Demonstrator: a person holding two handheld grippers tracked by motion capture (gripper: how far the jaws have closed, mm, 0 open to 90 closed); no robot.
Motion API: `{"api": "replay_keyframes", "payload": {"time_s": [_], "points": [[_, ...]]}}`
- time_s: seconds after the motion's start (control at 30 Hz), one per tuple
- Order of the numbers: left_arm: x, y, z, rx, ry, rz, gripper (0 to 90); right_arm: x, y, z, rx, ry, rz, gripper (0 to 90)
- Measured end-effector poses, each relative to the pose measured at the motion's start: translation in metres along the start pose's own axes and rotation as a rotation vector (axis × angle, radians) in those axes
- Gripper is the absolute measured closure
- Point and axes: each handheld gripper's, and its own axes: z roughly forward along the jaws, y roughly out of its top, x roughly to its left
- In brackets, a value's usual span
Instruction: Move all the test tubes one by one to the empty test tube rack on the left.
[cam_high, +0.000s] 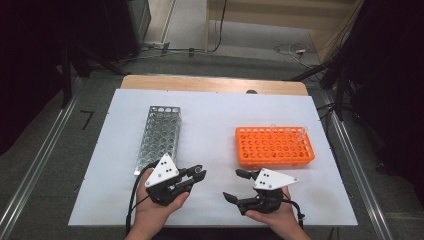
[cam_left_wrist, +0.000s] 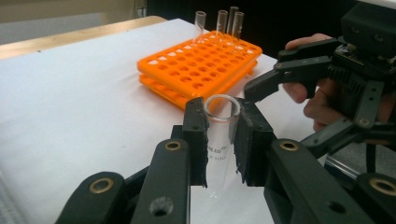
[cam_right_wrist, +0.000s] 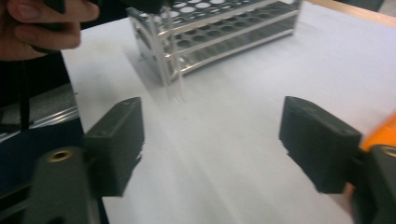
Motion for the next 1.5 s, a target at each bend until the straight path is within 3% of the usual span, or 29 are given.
{"api": "replay_keyframes", "payload": {"time_s": [0.07, 0.4, 0.83, 1.13, 1.5], "points": [[0.004, 0.002, -0.003, -0.007, 0.010, -0.002, 75.8, -0.010, -0.003, -0.010, -0.013, -0.022, 0.029, 11.8], [0.026, 0.015, -0.011, -0.016, 0.048, -0.019, 75.8, -0.036, -0.019, -0.040, -0.018, -0.057, 0.083, 0.4], [0.053, 0.039, -0.014, -0.027, 0.099, -0.016, 75.8, -0.061, -0.040, -0.074, -0.025, -0.132, 0.142, 0.0], [0.076, 0.056, -0.013, -0.032, 0.144, -0.031, 75.7, -0.072, -0.049, -0.087, -0.026, -0.187, 0.177, 0.0], [0.106, 0.069, 0.000, -0.015, 0.198, -0.048, 75.8, -0.078, -0.053, -0.091, -0.043, -0.205, 0.199, 0.0]]}}
